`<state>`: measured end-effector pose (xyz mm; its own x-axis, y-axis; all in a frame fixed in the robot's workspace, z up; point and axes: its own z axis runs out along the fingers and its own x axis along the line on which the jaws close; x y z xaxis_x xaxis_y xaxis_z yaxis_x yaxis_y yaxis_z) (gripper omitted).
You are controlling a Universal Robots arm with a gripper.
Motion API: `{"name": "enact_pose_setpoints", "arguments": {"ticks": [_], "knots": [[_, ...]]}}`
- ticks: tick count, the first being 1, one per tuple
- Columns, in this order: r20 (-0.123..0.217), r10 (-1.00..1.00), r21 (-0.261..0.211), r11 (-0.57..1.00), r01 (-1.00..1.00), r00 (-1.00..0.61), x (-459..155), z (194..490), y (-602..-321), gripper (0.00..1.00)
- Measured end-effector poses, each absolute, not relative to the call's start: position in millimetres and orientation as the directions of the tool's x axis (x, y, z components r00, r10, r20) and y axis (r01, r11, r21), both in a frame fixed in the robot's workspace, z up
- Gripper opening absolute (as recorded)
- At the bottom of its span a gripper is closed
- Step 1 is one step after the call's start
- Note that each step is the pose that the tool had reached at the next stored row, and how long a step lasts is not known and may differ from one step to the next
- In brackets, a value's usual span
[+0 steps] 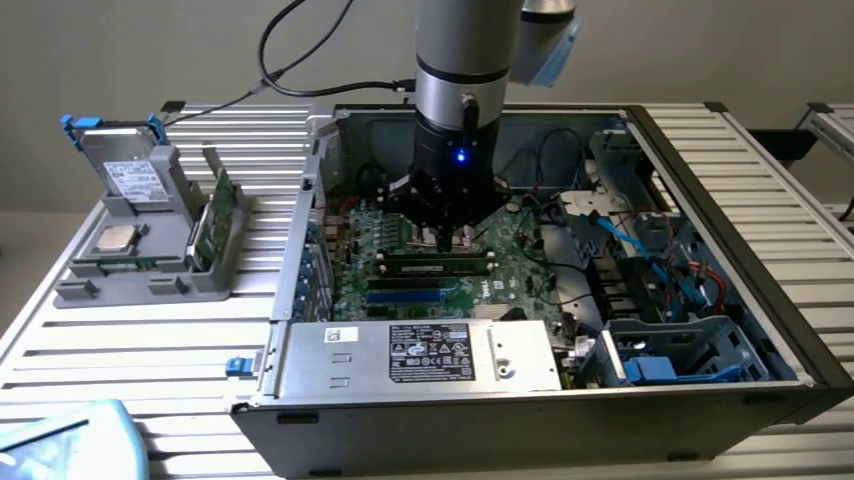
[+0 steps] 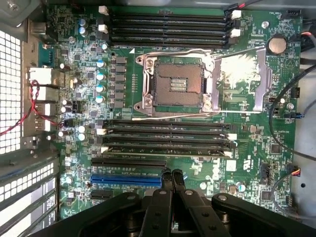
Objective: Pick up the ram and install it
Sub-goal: 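Press down the ram until it locks into place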
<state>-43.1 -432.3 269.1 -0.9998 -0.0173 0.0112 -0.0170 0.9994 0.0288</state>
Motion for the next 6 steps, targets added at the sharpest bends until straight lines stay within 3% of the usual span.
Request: {"name": "enact_pose_setpoints", "arguments": {"ticks": [6], "knots": [[0.011, -0.017, 0.029, 0.999, -0.017, -1.000, -43.1, 269.1, -432.4, 0.11]]}}
